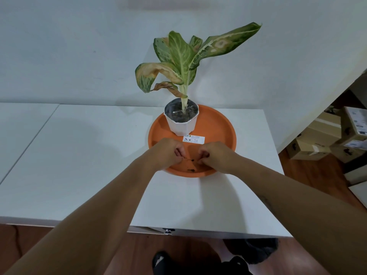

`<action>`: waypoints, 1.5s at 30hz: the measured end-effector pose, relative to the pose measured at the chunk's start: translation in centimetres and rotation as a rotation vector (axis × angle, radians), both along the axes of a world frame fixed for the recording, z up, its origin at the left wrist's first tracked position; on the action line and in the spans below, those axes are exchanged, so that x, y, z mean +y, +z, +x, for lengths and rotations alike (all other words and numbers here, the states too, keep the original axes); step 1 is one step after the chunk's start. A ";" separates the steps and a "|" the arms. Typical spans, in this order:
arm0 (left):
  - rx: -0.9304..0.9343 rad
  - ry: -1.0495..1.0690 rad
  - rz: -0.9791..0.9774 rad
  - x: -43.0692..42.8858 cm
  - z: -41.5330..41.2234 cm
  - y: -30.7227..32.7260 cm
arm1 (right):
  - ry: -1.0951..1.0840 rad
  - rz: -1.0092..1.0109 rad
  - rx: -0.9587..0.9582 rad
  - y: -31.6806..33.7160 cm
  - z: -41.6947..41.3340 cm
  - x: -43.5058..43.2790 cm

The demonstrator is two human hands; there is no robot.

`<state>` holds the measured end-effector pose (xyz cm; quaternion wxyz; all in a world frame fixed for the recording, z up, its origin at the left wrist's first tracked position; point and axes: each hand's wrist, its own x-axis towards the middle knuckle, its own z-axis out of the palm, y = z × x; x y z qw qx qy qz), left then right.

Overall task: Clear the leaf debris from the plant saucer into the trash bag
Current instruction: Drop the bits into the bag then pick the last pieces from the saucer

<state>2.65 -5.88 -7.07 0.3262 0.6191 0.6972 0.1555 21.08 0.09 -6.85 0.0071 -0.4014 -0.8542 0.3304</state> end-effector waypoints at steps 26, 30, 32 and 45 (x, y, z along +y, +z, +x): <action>0.104 -0.055 -0.010 1.5 2.1 -1.1 | -0.015 -0.042 -0.112 -0.2 -0.3 0.3; 0.072 -0.009 -0.012 1.3 1.1 -0.5 | 0.041 -0.077 -0.089 -0.8 -1.0 -0.4; 0.035 0.038 -0.016 1.0 0.1 -0.1 | 0.091 -0.027 -0.122 -0.9 -1.2 -0.5; 0.078 -0.041 -0.121 0.7 1.4 -0.1 | -0.055 0.012 -0.015 0.6 0.9 2.3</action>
